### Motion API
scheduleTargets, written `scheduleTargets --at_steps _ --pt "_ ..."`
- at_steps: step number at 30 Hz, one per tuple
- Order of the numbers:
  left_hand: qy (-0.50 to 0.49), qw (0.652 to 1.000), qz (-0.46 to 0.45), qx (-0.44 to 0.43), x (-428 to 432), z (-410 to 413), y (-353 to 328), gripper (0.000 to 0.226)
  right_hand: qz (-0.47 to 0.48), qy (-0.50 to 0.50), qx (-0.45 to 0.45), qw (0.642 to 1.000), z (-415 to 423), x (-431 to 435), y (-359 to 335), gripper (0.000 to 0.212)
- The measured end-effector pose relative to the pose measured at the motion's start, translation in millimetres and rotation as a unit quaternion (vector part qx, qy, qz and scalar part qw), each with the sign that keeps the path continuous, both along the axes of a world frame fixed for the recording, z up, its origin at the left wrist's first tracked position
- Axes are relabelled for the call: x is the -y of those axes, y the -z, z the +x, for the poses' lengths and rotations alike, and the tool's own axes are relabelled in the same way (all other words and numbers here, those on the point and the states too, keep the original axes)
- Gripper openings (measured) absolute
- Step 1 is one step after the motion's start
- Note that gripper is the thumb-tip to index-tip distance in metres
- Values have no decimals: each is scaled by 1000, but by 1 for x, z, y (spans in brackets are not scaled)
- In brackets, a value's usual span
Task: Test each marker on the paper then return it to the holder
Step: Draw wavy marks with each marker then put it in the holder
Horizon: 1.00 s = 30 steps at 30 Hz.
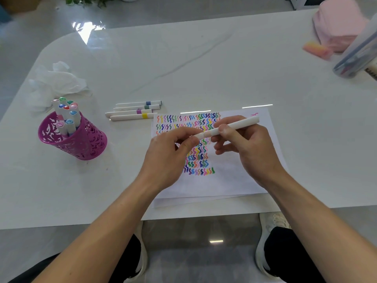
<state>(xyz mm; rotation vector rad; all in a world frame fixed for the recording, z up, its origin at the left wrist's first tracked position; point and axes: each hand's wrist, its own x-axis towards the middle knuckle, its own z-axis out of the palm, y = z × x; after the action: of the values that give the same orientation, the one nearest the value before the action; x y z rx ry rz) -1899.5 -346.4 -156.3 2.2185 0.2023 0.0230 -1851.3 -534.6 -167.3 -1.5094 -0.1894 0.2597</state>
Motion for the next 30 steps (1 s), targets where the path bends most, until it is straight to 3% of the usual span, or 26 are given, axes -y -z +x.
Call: scheduleTargets --at_steps 5,21,25,30 --pt "22 1000 -5 1 3 -1 -1 26 14 10 4 1000 2 0 0 1" --pt "16 998 -35 43 1 -3 1 17 63 -8 -30 997 -1 -3 3 8" --pt "0 995 -72 74 -2 -4 -7 12 99 -11 -67 993 0 -4 0 21" --pt "-53 978 -164 117 -7 -5 -19 9 0 2 -51 999 0 -3 3 40"
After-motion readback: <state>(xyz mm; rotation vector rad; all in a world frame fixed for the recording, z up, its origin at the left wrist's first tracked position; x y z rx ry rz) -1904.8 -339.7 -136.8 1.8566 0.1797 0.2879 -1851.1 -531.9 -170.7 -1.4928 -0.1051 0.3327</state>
